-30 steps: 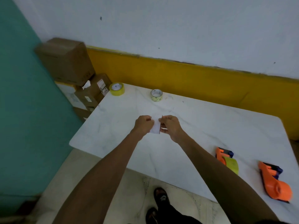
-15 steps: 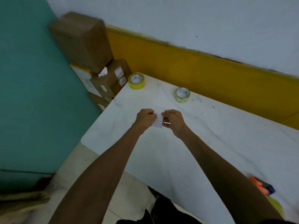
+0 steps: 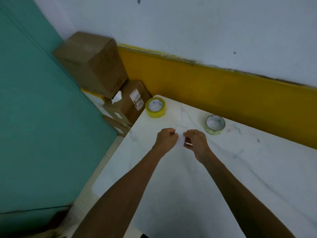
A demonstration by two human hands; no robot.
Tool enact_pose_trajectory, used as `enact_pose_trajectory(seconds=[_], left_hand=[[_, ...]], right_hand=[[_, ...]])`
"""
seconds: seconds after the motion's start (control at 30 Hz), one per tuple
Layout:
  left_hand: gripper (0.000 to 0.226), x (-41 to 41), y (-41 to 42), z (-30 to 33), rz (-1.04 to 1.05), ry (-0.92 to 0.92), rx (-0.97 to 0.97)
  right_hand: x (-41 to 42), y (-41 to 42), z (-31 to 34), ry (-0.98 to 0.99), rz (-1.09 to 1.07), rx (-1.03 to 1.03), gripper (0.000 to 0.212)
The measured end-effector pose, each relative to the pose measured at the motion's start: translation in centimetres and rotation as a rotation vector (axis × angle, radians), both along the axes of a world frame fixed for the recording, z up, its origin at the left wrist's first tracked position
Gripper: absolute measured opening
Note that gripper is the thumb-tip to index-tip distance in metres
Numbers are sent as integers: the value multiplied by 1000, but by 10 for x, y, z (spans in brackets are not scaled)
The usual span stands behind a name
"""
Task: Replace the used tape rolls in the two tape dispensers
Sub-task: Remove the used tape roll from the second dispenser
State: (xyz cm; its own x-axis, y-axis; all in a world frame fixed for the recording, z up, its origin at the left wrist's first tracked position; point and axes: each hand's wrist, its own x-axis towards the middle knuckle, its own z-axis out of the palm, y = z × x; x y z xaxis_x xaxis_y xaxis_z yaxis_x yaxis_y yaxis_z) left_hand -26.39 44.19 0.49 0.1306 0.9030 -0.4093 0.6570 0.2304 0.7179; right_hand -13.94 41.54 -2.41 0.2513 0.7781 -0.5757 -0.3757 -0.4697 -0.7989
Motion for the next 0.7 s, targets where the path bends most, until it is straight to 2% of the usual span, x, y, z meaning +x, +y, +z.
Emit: enact_pose_trajectory(seconds=[0.23, 0.37, 0.43, 0.53, 0.7], left_hand=[[20, -1, 61, -16, -130, -24, 0], [25, 1, 84, -27, -186, 7, 36], [25, 3, 94, -33, -258, 38, 116], [23, 3, 106, -43, -394, 87, 295], [24, 6, 127, -56, -646, 261, 543]], right_hand=[[-5, 42, -7, -79, -92, -7, 4], [-11, 59, -4, -143, -155, -32, 12], [-13, 68, -7, -228, -185, -86, 13], [-11, 75, -18, -390, -216, -169, 4], [-11, 78, -32, -418, -246, -238, 10]])
